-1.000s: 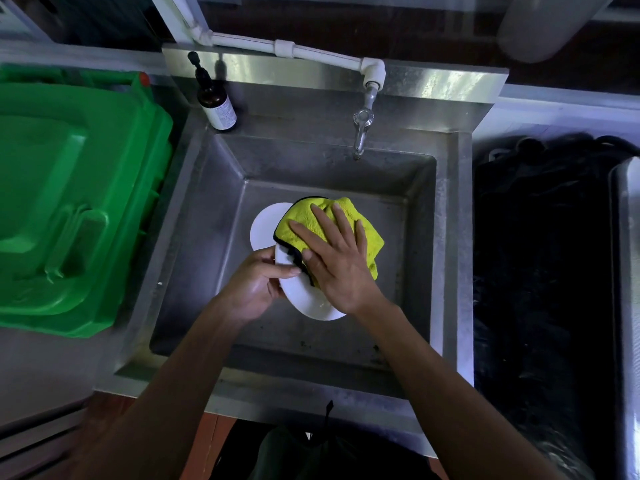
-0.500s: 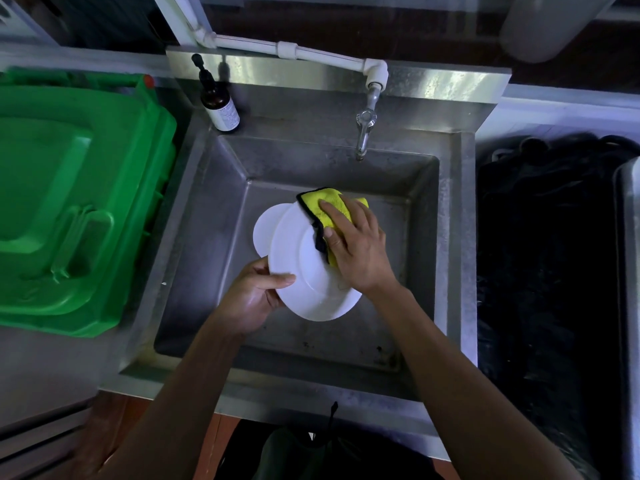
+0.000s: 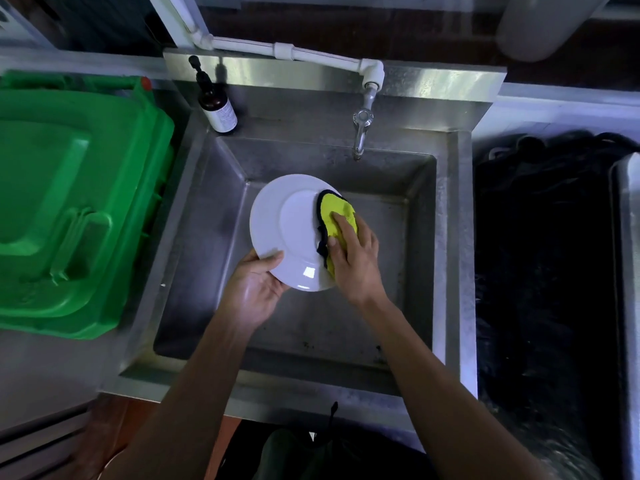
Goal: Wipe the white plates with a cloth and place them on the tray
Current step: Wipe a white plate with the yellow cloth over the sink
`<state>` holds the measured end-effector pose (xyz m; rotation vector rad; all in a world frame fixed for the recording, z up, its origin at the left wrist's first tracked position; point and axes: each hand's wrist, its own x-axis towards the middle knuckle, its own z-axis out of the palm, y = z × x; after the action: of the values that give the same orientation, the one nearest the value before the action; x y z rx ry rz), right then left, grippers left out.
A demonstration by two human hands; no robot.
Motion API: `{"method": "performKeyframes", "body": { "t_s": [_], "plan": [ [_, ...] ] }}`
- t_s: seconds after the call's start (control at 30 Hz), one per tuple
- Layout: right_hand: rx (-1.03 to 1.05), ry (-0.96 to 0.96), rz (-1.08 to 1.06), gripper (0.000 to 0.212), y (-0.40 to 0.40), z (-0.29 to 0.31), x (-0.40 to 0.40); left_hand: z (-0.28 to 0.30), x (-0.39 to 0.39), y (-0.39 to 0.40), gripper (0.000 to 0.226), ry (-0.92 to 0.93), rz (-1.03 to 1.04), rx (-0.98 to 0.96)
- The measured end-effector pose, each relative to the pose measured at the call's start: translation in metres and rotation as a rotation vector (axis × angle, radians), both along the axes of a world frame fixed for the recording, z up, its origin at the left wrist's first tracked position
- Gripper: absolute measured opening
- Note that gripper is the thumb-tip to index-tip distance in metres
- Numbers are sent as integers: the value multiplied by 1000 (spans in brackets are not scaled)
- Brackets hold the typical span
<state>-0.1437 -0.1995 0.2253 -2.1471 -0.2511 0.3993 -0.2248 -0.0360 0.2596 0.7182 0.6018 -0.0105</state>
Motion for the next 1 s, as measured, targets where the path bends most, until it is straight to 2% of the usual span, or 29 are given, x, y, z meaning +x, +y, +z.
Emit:
{"method": "performKeyframes", "body": {
  "t_s": [0.17,0.37,0.57,0.77,1.0],
  "plan": [
    [-1,-26,-38,43,12,10,-15,1,7,-6,39,17,118,-35],
    [-83,-49,20,44,31,16,-41,7,15,-10,58,58,158,-47],
    [-206,-135,26,44,44,20,-64,12,11,-6,47,80,97,-126],
    [-124,-80,-88,41,34,20,-44,12,-1,9,51,61,118,-106],
    [-39,-85,-58,40,24,24,-16,12,-21,35,54,49,24,-80]
  ]
}}
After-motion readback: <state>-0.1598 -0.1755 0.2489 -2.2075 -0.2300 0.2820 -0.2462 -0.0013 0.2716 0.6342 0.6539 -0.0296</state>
